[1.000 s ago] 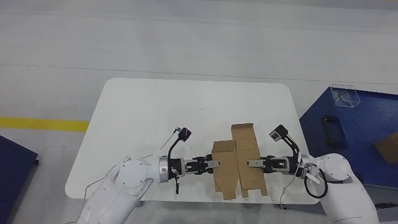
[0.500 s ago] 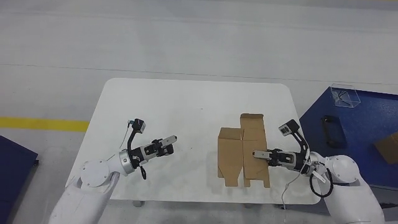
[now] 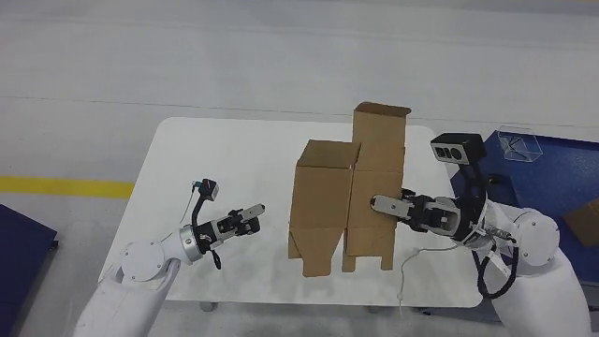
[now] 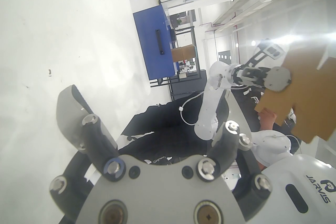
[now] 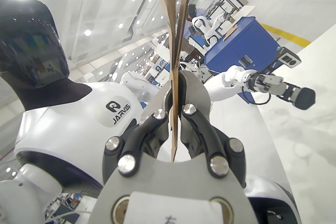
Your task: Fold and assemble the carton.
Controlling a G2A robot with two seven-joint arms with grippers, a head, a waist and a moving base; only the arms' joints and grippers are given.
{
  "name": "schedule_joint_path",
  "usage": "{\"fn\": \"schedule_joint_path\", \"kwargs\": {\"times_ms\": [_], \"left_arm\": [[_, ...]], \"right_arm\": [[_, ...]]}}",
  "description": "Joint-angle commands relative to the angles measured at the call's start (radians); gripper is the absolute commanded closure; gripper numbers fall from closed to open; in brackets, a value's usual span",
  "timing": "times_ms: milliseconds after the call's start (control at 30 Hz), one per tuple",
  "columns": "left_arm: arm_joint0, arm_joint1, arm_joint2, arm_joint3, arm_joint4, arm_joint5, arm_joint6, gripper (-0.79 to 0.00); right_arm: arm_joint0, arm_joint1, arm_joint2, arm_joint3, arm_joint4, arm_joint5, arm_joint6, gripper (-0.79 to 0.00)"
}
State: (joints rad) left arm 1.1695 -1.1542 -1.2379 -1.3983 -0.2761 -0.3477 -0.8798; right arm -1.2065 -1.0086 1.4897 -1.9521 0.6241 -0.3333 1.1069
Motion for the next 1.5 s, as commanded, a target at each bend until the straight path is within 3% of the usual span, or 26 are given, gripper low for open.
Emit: {"fn": "schedule_joint_path", "kwargs": {"times_ms": [0, 133, 300, 500, 600, 767, 967, 1133, 1267, 1467], "left_arm": [[0.0, 0.0, 0.0, 0.0, 0.0, 0.0, 0.0, -0.785], [0.0, 0.0, 0.0, 0.0, 0.0, 0.0, 0.0, -0.785], [0.0, 0.0, 0.0, 0.0, 0.0, 0.0, 0.0, -0.785], [0.0, 0.0, 0.0, 0.0, 0.0, 0.0, 0.0, -0.785], [0.0, 0.0, 0.0, 0.0, 0.0, 0.0, 0.0, -0.785], [0.0, 0.0, 0.0, 0.0, 0.0, 0.0, 0.0, -0.785], [0.0, 0.0, 0.0, 0.0, 0.0, 0.0, 0.0, -0.785], [0.0, 0.0, 0.0, 0.0, 0.0, 0.0, 0.0, -0.785], [0.0, 0.0, 0.0, 0.0, 0.0, 0.0, 0.0, -0.785], [0.0, 0.0, 0.0, 0.0, 0.0, 0.0, 0.0, -0.785]], "right_arm": [[0.03, -0.004, -0.037, -0.004, -0.006, 0.01, -0.029, 0.0], [0.061, -0.02, -0.124, 0.056, 0.273, 0.154, -0.048, 0.0], [0.092, -0.042, -0.235, 0.196, 0.746, 0.532, -0.017, 0.0], [0.065, -0.065, -0.378, 0.282, 1.132, 0.958, -0.025, 0.0], [0.034, -0.075, -0.434, 0.298, 1.328, 1.123, -0.076, 0.0], [-0.012, -0.083, -0.507, 0.278, 1.742, 1.296, -0.262, 0.0], [-0.03, -0.081, -0.514, 0.244, 1.956, 1.288, -0.448, 0.0], [-0.046, -0.079, -0.438, 0.216, 1.913, 1.252, -0.477, 0.0], [-0.064, -0.082, -0.339, 0.179, 1.569, 1.137, -0.354, 0.0], [-0.048, -0.084, -0.254, 0.222, 0.92, 0.727, -0.039, 0.0]]}}
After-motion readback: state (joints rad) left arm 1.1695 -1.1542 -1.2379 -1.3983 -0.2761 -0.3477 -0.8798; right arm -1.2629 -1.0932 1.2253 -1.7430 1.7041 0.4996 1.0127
